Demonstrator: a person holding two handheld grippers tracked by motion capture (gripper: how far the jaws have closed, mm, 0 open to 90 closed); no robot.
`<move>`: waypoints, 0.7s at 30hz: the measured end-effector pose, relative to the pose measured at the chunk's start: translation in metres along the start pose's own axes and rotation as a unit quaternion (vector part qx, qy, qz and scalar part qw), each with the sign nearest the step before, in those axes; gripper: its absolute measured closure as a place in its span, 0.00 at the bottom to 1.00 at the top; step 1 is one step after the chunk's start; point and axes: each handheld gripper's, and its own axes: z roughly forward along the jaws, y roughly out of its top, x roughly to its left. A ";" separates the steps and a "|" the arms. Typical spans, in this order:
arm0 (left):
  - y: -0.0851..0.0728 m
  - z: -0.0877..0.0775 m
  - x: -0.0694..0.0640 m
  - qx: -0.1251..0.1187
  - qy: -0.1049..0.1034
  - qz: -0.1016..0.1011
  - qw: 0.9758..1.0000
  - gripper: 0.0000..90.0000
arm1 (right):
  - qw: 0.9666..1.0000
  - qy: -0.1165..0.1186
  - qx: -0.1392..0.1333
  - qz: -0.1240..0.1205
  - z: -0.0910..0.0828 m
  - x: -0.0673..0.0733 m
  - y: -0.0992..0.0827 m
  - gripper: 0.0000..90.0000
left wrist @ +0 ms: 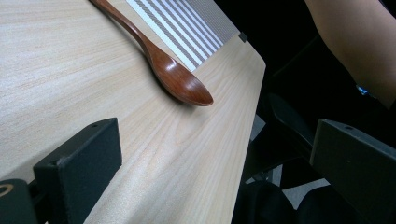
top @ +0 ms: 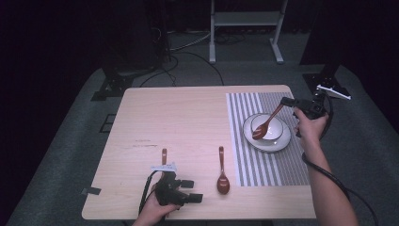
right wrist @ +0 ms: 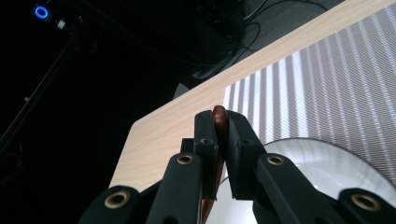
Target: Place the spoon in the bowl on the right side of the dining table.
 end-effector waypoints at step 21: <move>0.000 0.001 0.000 0.001 0.000 -0.001 1.000 0.01 | 0.998 -0.035 -0.040 0.024 -0.022 -0.025 0.010 0.93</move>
